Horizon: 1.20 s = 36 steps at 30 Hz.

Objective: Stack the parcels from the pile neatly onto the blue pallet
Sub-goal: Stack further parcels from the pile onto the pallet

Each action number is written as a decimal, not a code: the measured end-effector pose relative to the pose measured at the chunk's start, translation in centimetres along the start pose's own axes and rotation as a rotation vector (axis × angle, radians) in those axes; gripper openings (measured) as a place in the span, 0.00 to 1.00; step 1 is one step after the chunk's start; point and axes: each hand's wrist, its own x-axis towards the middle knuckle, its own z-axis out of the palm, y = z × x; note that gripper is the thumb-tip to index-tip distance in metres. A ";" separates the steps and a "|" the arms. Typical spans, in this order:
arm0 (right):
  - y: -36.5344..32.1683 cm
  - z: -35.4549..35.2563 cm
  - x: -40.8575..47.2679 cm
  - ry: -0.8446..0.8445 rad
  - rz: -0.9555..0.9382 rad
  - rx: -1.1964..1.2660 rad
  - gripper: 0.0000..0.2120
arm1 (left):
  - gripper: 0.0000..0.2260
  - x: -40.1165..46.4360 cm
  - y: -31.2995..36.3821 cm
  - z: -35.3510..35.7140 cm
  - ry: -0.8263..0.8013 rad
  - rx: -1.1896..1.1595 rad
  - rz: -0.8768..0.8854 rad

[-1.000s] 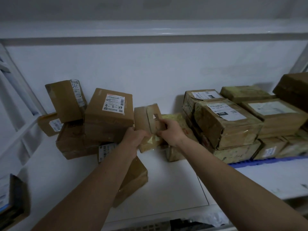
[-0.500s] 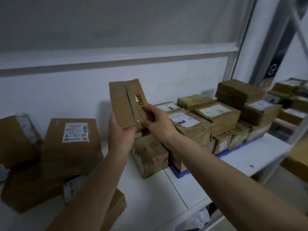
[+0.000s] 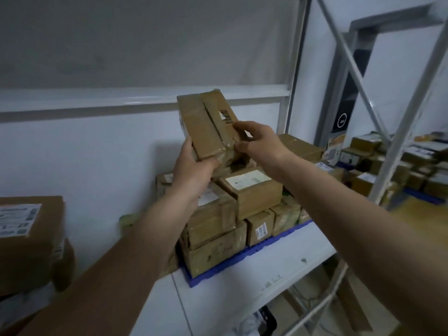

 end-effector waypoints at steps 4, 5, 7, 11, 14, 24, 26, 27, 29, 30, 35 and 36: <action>0.9 -7.7 1.6 0.019 0.012 -0.061 0.25 | 0.31 1.4 1.0 7.3 -0.069 0.014 0.008; 1.3 -9.4 2.0 0.022 0.018 -0.054 0.24 | 0.32 1.9 1.1 8.8 -0.089 0.015 0.008; 2.2 -12.2 2.9 0.024 0.022 -0.042 0.23 | 0.32 3.0 1.1 11.5 -0.118 0.014 0.013; 4.7 -16.1 4.6 0.013 0.049 -0.055 0.21 | 0.31 4.6 0.5 15.5 -0.152 0.029 0.016; 6.9 -17.9 6.1 0.016 0.070 -0.039 0.20 | 0.30 5.5 -0.7 17.9 -0.167 0.044 0.001; 13.5 -21.0 12.0 -0.034 0.122 -0.005 0.18 | 0.31 9.9 -4.7 22.5 -0.152 0.089 -0.104; 14.4 -21.1 13.6 -0.051 0.120 -0.014 0.16 | 0.30 11.3 -5.3 22.9 -0.148 0.083 -0.128; 14.8 -21.2 14.5 -0.056 0.111 -0.026 0.16 | 0.30 12.0 -5.6 23.0 -0.137 0.080 -0.141; 15.6 -21.3 16.5 -0.062 0.086 -0.066 0.17 | 0.30 13.4 -6.3 23.0 -0.118 0.074 -0.163; 16.0 -21.3 17.4 -0.071 0.075 -0.082 0.18 | 0.29 14.1 -6.7 23.0 -0.113 0.076 -0.172; 18.1 -21.1 20.6 -0.147 0.057 -0.102 0.18 | 0.26 16.4 -7.9 23.1 -0.084 0.107 -0.180; 18.4 -21.1 21.0 -0.151 0.058 -0.099 0.18 | 0.26 16.5 -8.0 23.2 -0.071 0.110 -0.183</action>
